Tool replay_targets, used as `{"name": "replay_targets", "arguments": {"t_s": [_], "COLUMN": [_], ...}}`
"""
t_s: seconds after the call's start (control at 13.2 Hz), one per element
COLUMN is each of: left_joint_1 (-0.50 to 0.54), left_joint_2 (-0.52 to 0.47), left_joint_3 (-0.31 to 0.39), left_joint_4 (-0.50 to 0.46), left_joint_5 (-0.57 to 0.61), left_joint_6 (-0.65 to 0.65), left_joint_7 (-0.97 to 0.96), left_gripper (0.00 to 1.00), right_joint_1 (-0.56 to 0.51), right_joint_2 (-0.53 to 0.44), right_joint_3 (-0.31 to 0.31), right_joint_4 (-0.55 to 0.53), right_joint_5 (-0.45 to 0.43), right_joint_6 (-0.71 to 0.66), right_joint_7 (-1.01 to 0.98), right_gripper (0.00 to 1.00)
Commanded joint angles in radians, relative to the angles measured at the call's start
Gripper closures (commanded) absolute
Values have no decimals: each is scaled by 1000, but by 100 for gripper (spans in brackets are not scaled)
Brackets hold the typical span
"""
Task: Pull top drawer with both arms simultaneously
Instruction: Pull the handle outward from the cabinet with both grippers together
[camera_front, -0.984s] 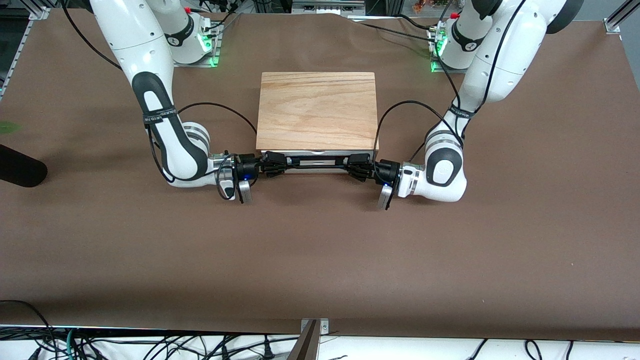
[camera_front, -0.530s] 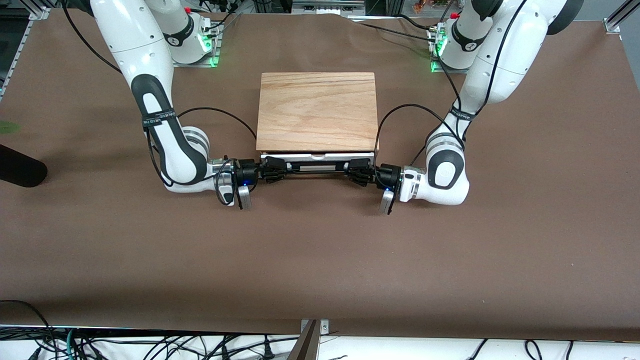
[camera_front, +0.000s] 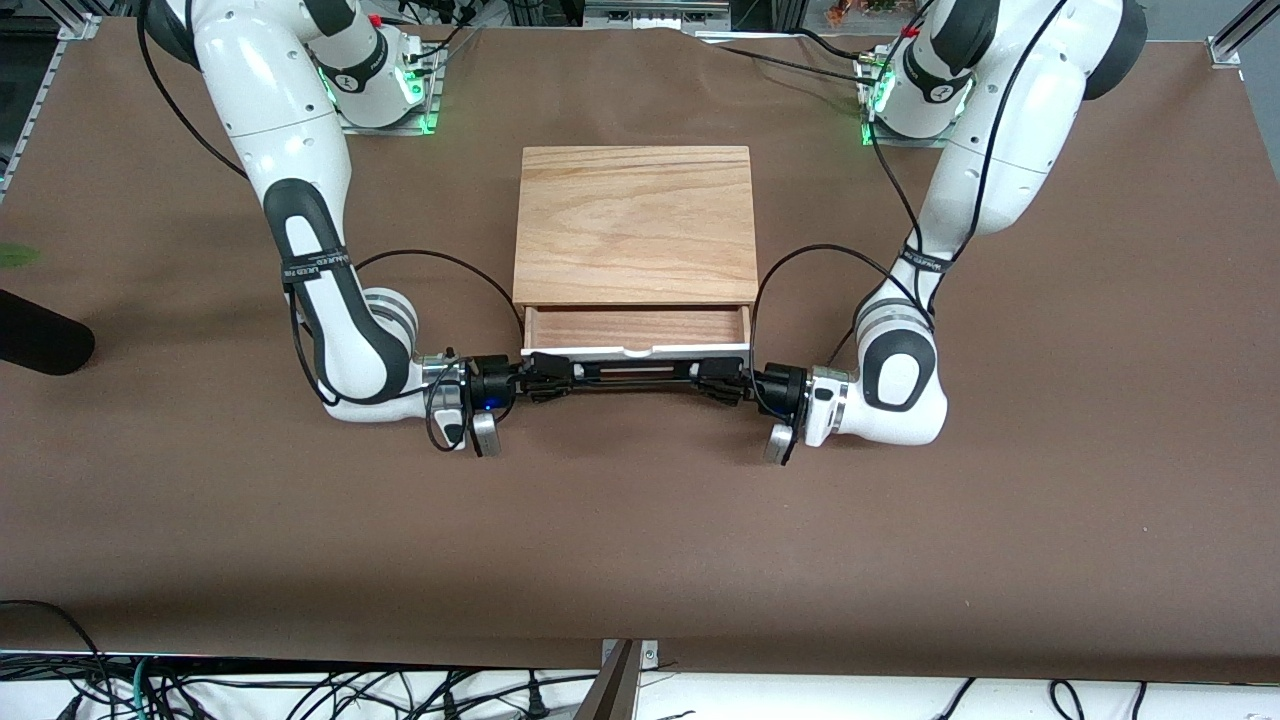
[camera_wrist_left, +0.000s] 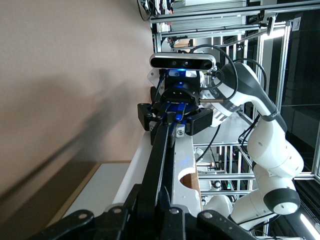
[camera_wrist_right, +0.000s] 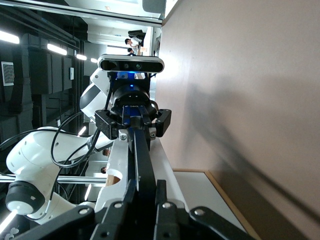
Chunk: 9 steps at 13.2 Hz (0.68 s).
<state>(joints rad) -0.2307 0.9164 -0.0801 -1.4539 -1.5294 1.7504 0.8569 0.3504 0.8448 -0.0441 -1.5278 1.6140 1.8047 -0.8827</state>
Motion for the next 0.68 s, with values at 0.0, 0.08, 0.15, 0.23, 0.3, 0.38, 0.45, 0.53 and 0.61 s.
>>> {"name": "replay_targets", "arguments": {"t_s": [0.0,0.08,0.15,0.23,0.3,0.38,0.45,0.53,0.61], "left_joint_1": [7,7,7,7,5,5,5,5,4], "left_joint_2": [41,56,64,70,79,94,110,123,133], "left_joint_3": [20,22,25,45,48,49,49,51,59], "left_joint_4": [145,171,196,219,239,260,285,306,325], "left_joint_5": [-29,-29,-28,-28,-28,-28,-28,-28,-28], "left_joint_6": [90,92,93,93,93,93,93,95,96], "left_joint_7": [-102,-120,-140,-153,-159,-159,-160,-168,-179], "left_gripper": [91,91,91,91,91,91,91,91,91], "right_joint_1": [-17,-22,-25,-27,-30,-30,-30,-30,-31], "right_joint_2": [56,71,85,97,102,102,102,105,105], "right_joint_3": [10,9,9,9,9,10,10,9,10], "right_joint_4": [164,193,219,238,248,248,258,264,267], "right_joint_5": [34,34,34,35,35,35,35,35,35], "right_joint_6": [57,62,73,79,87,97,108,111,117], "right_joint_7": [65,77,79,79,80,85,88,88,88], "right_gripper": [100,100,100,100,100,100,100,100,100]}}
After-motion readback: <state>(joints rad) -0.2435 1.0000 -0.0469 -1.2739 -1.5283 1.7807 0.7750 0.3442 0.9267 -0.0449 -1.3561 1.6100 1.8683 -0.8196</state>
